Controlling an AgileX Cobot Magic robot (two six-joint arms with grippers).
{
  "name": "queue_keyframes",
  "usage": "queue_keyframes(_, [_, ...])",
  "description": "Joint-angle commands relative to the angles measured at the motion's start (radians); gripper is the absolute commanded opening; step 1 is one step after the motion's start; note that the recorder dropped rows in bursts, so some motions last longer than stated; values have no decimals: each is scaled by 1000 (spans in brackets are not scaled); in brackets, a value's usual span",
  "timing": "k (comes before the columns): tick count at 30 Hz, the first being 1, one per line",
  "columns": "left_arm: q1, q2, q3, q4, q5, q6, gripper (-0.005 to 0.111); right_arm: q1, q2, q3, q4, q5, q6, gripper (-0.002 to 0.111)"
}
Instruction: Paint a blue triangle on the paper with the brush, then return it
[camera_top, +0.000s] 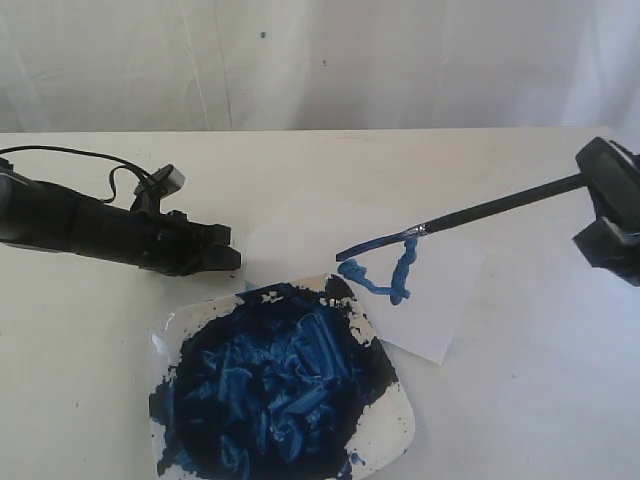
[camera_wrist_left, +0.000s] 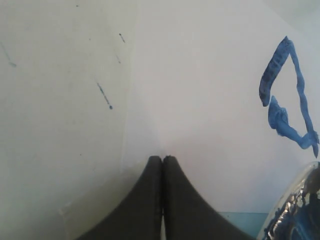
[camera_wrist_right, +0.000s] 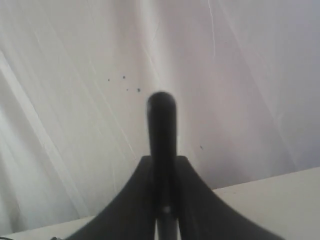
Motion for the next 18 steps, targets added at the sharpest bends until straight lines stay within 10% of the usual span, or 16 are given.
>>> queue_keyframes(1, [-6, 40, 18, 18, -33, -26, 0, -2, -89, -1, -6, -22, 78, 0])
queue_keyframes(18, [-6, 40, 18, 18, -33, -26, 0, -2, -414, -1, -41, 349, 359, 0])
